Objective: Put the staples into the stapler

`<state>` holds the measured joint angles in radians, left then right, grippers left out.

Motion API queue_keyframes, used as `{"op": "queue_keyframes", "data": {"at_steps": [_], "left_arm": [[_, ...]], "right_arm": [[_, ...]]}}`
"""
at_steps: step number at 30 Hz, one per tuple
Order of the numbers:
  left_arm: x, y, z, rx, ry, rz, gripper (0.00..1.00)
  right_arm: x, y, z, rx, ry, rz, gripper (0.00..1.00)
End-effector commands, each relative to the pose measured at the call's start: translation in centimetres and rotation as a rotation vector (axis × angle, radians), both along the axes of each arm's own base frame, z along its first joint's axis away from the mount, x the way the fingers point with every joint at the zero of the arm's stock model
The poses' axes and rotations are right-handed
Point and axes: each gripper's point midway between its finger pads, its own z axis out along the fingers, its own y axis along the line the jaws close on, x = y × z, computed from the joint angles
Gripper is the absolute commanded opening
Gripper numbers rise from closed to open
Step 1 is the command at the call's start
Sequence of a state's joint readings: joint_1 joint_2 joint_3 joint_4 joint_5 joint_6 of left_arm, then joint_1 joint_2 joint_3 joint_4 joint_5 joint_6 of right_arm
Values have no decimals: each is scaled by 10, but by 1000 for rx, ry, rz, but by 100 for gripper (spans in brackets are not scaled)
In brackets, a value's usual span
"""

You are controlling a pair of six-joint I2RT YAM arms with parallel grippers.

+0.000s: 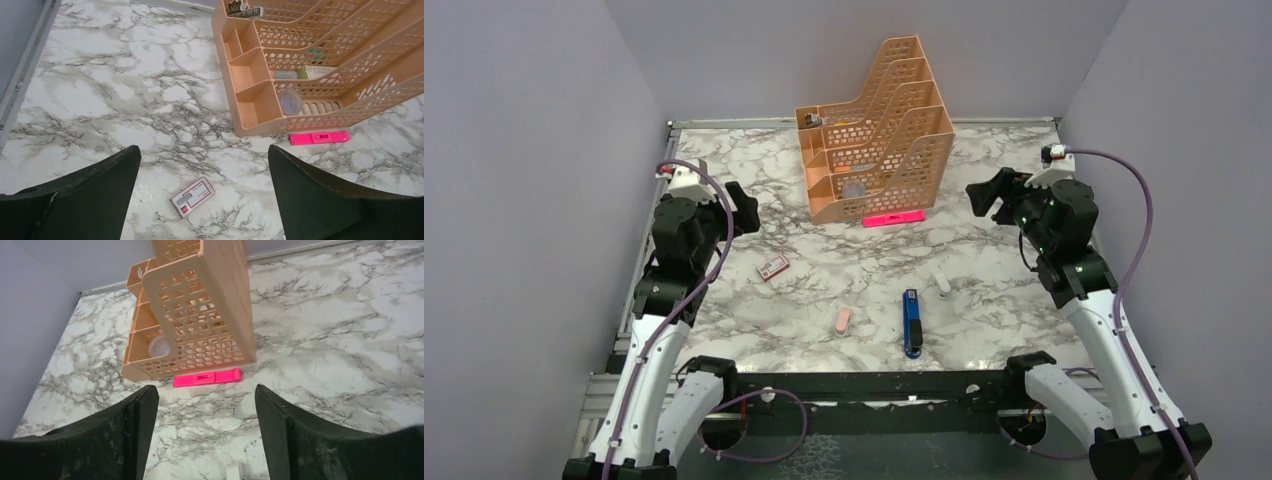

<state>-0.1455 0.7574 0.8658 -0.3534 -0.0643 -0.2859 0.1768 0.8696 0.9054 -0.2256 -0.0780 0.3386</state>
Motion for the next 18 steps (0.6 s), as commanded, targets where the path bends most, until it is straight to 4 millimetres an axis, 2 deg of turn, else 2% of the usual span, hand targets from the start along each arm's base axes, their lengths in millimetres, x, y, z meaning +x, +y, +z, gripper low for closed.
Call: {"op": "queue_keyframes", "data": {"at_steps": [1,4,6,12,18], "left_arm": [[-2,-19,8,-66,-47,-98,99],[-5,-29,-1,-106,-20,-148,99],[-6,-33,-15,-141,28,-152,99],[-6,-38,-74,-253,262,-89,99],[2,-27,-121,-313,416,65,99]], "right_arm": [[-2,11,0,53,-21,57,79],[-1,23,-6,78,-16,123,83],[0,37,-10,92,-22,201,83],[6,67,-29,132,9,383,79],[5,94,-61,149,78,496,76]]}}
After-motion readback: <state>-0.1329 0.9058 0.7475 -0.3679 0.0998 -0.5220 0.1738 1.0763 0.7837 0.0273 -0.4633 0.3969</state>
